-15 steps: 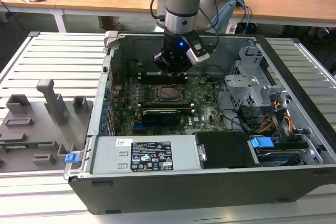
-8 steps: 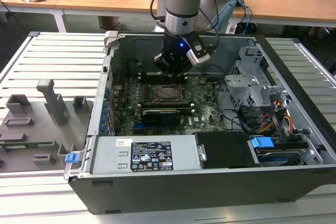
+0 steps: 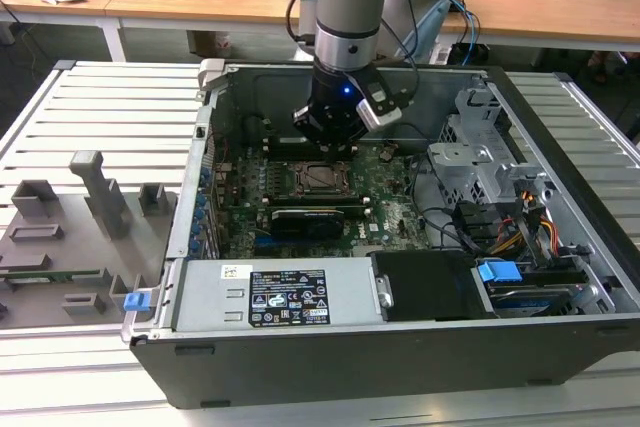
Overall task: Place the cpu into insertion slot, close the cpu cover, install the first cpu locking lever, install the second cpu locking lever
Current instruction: 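Install the second cpu locking lever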
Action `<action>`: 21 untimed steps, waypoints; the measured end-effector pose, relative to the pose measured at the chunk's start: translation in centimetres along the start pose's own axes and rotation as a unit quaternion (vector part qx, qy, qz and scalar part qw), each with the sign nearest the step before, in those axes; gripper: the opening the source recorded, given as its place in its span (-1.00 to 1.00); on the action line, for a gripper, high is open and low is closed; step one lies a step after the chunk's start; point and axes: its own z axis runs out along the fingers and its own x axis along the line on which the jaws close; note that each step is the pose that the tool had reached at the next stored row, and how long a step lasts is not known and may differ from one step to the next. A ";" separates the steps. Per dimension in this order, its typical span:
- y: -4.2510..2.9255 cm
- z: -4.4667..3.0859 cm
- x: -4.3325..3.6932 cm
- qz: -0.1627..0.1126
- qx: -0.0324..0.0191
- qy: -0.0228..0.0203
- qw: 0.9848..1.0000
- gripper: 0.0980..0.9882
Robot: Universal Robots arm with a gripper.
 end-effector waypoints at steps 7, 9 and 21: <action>-0.05 -2.38 0.00 0.000 -0.001 0.000 1.000 -0.97; -0.08 -2.83 0.00 0.000 -0.001 0.000 1.000 -0.97; -4.35 -2.86 0.32 0.000 -0.008 0.001 1.000 -0.97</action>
